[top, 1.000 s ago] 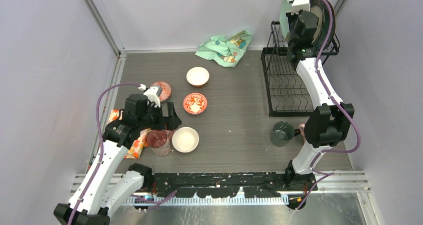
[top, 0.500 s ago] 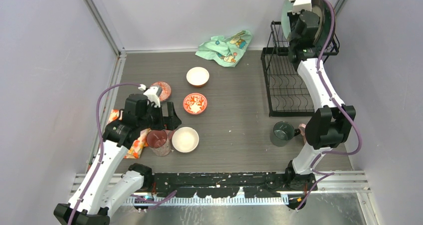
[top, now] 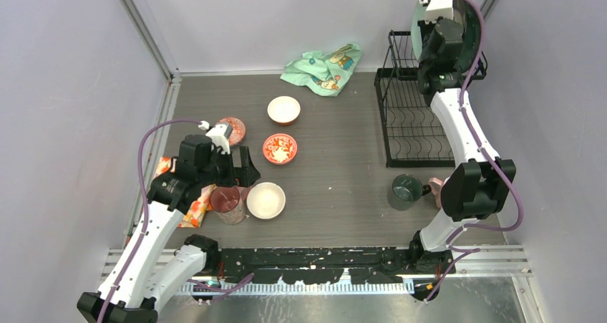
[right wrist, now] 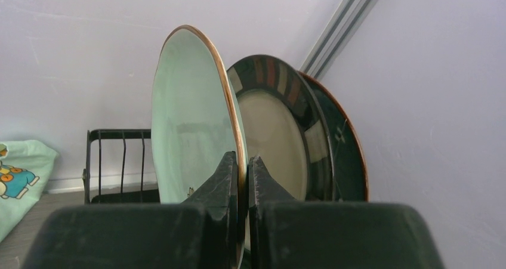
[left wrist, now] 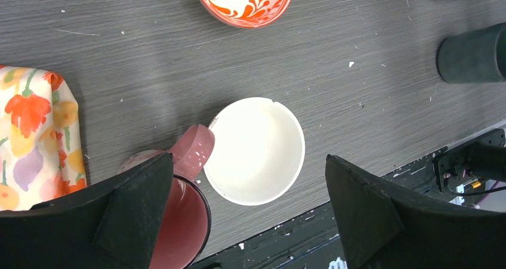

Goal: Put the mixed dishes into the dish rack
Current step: Insert the plate into the dish rack.

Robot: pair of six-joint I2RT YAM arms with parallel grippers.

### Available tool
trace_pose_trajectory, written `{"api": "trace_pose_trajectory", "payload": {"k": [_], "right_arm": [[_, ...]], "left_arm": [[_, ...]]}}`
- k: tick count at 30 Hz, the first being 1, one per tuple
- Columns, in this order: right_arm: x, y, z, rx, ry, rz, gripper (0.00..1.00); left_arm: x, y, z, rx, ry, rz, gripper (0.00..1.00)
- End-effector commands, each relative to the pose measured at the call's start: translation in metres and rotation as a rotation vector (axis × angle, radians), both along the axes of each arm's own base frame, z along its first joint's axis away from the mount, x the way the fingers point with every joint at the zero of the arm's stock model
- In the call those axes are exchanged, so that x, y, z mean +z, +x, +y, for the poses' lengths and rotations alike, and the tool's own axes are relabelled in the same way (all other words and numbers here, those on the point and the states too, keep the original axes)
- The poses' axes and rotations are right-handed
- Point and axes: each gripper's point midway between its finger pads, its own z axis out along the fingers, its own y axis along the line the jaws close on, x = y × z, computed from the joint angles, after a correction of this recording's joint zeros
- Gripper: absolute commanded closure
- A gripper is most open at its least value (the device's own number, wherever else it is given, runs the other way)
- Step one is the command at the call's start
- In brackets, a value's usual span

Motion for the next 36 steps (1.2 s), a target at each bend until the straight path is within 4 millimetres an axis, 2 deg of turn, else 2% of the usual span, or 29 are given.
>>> {"api": "trace_pose_trajectory", "payload": {"k": [1, 9, 13, 17, 25, 28, 32, 36], "right_arm": [[0.077, -0.032, -0.007, -0.023, 0.008, -0.249, 1.00], [0.039, -0.019, -0.007, -0.028, 0.026, -0.180, 0.99], [0.026, -0.016, -0.007, -0.027, 0.059, -0.163, 0.90], [0.023, -0.017, -0.008, -0.040, 0.084, -0.167, 0.76], [0.035, -0.033, -0.009, -0.042, 0.108, -0.195, 0.50], [0.042, -0.043, -0.009, -0.037, 0.136, -0.199, 0.40], [0.035, -0.058, -0.003, -0.003, 0.223, -0.147, 0.26], [0.029, -0.082, 0.012, 0.064, 0.388, -0.107, 0.06]], "left_arm": [[0.008, 0.004, -0.001, -0.013, -0.001, -0.057, 0.00], [0.008, 0.005, 0.000, -0.008, 0.002, -0.058, 0.00], [0.008, 0.005, 0.000, -0.007, 0.003, -0.058, 0.00], [0.008, 0.005, 0.000, -0.007, 0.005, -0.055, 0.00], [0.008, 0.005, 0.000, -0.005, 0.006, -0.055, 0.00], [0.008, 0.005, 0.001, -0.004, 0.006, -0.057, 0.00], [0.008, 0.005, 0.001, -0.001, 0.007, -0.058, 0.00], [0.009, 0.006, 0.003, 0.011, 0.014, -0.061, 0.00]]}}
